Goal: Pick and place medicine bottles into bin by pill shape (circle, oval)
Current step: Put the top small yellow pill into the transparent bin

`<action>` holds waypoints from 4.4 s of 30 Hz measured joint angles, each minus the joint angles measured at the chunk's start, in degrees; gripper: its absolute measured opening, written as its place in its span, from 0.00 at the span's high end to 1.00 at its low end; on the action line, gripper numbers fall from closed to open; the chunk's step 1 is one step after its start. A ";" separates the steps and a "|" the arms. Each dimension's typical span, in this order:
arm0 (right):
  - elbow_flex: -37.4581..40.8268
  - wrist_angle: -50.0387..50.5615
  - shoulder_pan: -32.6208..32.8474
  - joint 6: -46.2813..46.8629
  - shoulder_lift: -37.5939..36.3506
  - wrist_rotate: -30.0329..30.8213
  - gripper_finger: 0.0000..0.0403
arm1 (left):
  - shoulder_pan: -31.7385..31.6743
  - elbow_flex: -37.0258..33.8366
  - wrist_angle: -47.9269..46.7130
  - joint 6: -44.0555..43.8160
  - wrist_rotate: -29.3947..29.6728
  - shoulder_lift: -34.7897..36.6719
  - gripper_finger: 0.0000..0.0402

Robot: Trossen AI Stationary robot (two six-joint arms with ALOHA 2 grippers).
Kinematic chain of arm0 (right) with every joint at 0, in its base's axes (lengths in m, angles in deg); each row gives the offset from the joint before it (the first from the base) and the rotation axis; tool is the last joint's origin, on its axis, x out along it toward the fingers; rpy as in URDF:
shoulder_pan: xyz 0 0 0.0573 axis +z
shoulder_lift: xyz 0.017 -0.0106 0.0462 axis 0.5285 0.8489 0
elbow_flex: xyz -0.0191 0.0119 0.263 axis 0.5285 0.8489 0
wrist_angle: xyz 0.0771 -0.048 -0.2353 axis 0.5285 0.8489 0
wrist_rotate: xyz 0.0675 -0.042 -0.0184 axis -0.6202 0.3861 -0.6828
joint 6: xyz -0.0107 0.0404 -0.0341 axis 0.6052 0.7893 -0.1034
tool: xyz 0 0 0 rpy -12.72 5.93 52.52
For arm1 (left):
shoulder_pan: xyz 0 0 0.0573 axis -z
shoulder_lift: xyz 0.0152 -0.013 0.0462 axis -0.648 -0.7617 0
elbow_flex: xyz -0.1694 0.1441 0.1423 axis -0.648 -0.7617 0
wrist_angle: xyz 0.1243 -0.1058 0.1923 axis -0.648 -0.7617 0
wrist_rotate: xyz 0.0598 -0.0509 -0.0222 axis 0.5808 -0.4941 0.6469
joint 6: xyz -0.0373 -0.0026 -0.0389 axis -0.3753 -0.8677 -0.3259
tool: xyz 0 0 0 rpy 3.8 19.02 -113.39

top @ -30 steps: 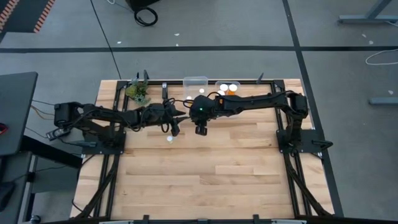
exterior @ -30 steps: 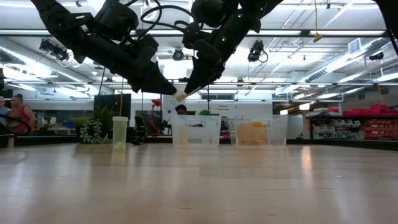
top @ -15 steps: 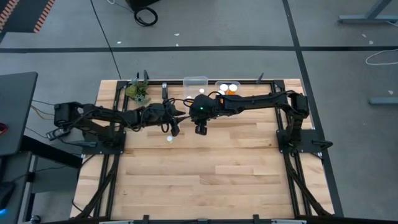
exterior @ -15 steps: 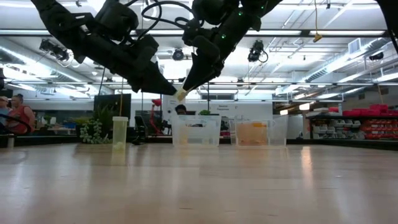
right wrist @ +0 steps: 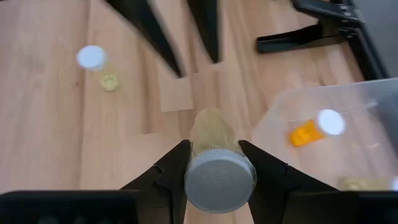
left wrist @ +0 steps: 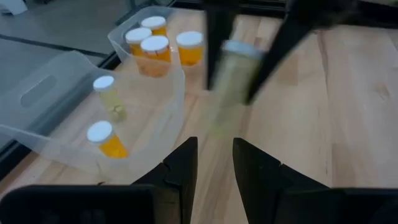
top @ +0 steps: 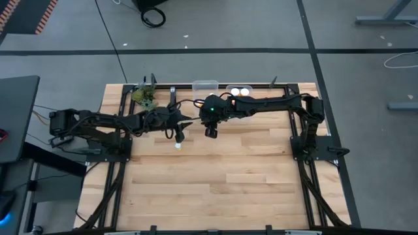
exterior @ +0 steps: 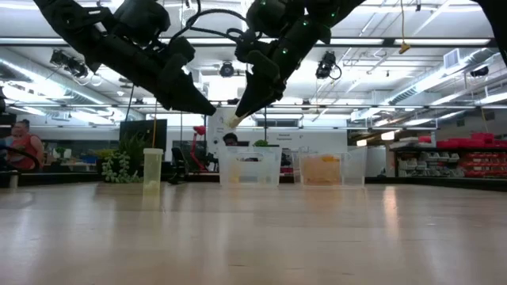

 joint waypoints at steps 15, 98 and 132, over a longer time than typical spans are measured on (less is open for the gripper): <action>-1.69 4.78 -8.28 -1.67 0.00 0.02 0.66 | 4.04 -0.07 -6.87 0.43 -0.20 -0.04 0.73; -39.47 42.50 -15.41 -4.92 26.21 -4.47 0.66 | 1.49 -7.93 -7.50 0.07 -0.02 8.63 0.93; -36.45 37.09 -16.49 -6.38 27.98 -7.54 0.66 | 1.51 -7.93 -7.89 -0.07 -0.17 8.61 0.93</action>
